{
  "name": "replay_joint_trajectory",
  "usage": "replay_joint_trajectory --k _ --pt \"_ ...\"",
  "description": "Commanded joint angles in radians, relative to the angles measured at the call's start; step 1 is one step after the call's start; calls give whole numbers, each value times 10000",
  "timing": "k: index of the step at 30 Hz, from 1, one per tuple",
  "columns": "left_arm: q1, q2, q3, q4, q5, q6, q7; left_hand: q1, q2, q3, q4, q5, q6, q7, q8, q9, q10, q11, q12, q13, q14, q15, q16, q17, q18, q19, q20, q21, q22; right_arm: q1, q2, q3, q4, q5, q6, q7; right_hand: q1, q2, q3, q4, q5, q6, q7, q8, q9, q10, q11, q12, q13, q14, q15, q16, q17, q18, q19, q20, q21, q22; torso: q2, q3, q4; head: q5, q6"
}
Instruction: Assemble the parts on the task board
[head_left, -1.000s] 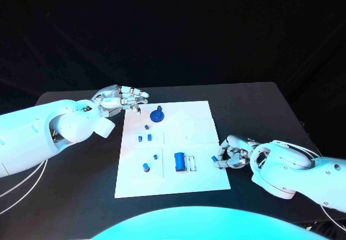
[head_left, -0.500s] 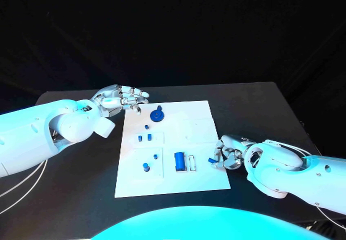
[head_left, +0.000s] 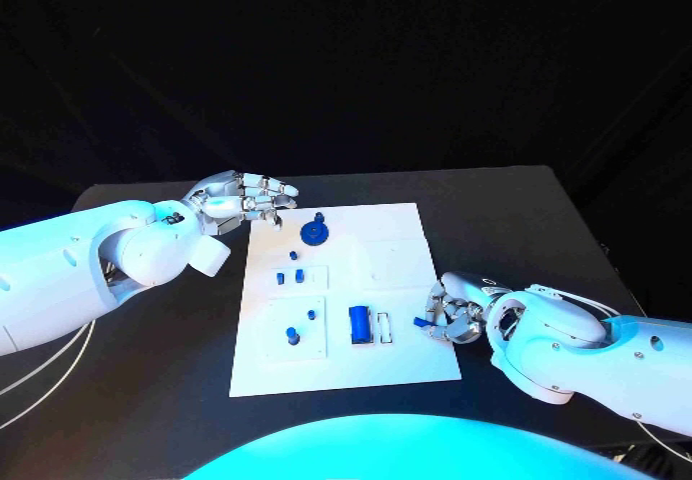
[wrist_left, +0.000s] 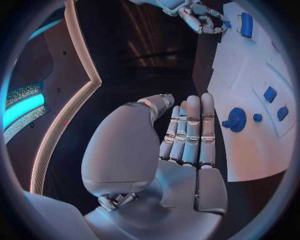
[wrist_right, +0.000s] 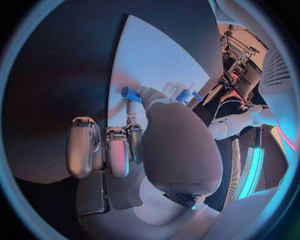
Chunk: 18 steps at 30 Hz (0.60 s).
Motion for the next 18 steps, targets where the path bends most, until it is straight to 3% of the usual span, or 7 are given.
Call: replay_joint_trajectory --k 1,8,18 --pt "8 16 6 11 -9 103 68 -58 58 9 -25 65 -58 138 48 -15 -69 -3 48 -16 -52 12 -60 -14 149 -54 38 -44 -6 61 10 -31 108 1050 -704 59 -174 7 750 -608 -17 -11 -52 104 157 291 -85 43 1512 911 -81 23 1978 -153 486 -65 27 2097 2 -6 1 12 16" --pt "8 21 6 9 -9 99 72 -58 58 9 -25 65 -58 138 48 -15 -69 -3 48 -16 -52 12 -60 -14 149 -54 38 -44 -6 253 185 -22 362 2113 -1313 382 -527 -22 1015 -654 -35 -81 -43 172 253 280 -78 6 1489 908 -76 16 1961 -155 491 -66 40 2099 6 -10 2 7 1" --pt "8 15 6 19 -9 110 75 -58 58 9 -25 65 -58 138 48 -15 -69 -3 48 -16 -52 12 -60 -14 149 -54 38 -44 -6 264 703 -21 154 2913 -1205 424 -869 -70 1148 -645 -51 -133 -23 207 314 251 -61 -53 1447 902 -64 5 1932 -144 475 -58 -17 2084 5 -11 -4 35 -22"
